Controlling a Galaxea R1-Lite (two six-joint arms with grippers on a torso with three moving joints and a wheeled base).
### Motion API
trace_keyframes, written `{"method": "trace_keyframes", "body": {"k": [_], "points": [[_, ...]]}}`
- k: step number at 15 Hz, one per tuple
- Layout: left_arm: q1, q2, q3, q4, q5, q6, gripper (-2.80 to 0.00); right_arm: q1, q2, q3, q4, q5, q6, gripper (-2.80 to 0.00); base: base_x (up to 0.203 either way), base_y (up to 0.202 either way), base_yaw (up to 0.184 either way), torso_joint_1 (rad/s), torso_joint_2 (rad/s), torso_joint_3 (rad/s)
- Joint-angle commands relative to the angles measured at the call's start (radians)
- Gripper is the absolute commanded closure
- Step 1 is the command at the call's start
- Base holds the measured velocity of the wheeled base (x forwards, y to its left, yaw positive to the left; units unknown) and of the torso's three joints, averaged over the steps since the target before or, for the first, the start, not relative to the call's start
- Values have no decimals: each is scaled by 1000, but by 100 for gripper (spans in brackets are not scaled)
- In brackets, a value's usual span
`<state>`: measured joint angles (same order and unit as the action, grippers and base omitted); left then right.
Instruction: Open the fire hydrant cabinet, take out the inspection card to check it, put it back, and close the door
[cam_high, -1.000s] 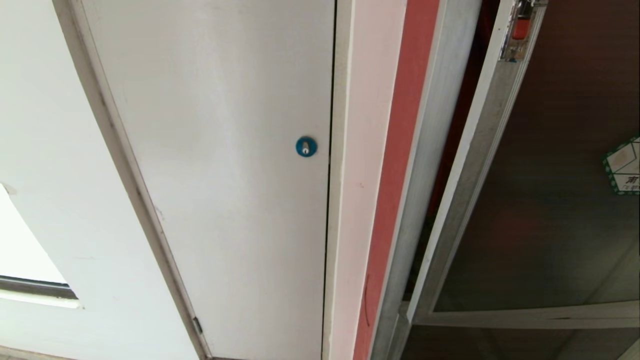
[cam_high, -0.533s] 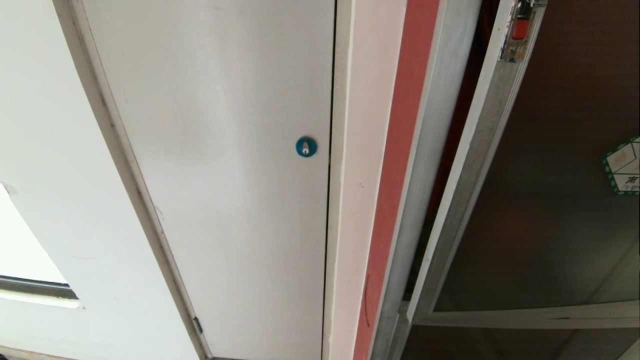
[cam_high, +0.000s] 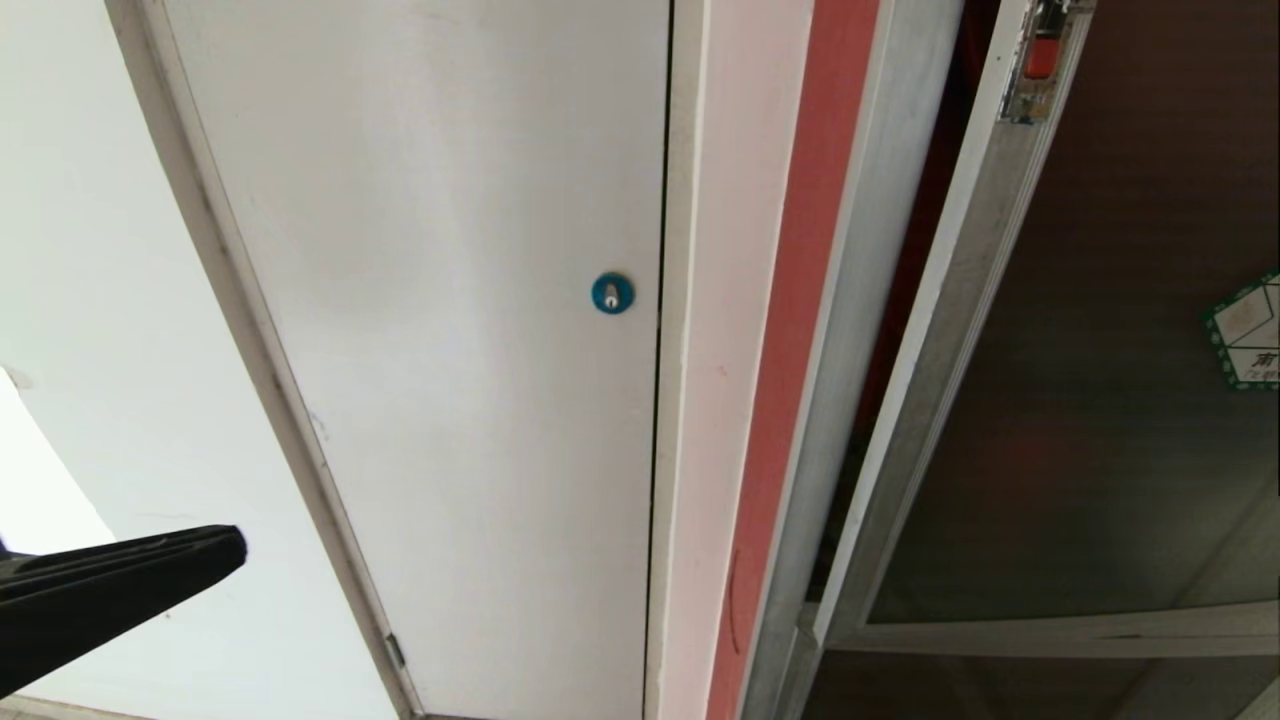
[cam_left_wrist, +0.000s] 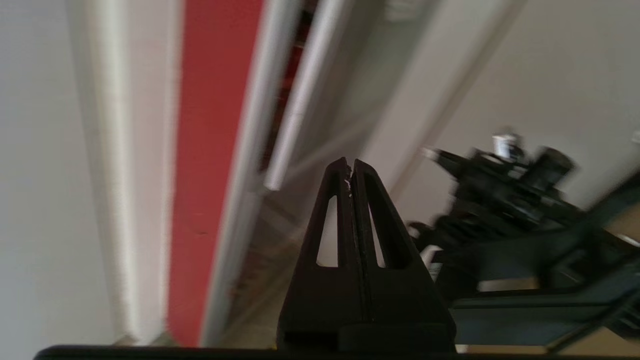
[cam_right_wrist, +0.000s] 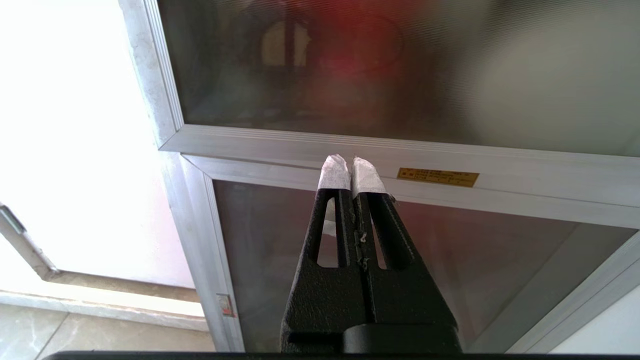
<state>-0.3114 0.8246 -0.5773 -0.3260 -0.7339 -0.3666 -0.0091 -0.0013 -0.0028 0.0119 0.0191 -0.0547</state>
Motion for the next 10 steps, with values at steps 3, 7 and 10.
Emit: {"method": "trace_keyframes", "body": {"k": [3,7,10], "points": [[-91,314,-133,-81,-120,-12,0,0,0,0,0,1,-1,0,0,0,0,0,0,0],[-169,494,-269,-130,-129,-4,0,0,0,0,0,1,-1,0,0,0,0,0,0,0],[-218,629,-387,-132,-126,18,0,0,0,0,0,1,-1,0,0,0,0,0,0,0]]}}
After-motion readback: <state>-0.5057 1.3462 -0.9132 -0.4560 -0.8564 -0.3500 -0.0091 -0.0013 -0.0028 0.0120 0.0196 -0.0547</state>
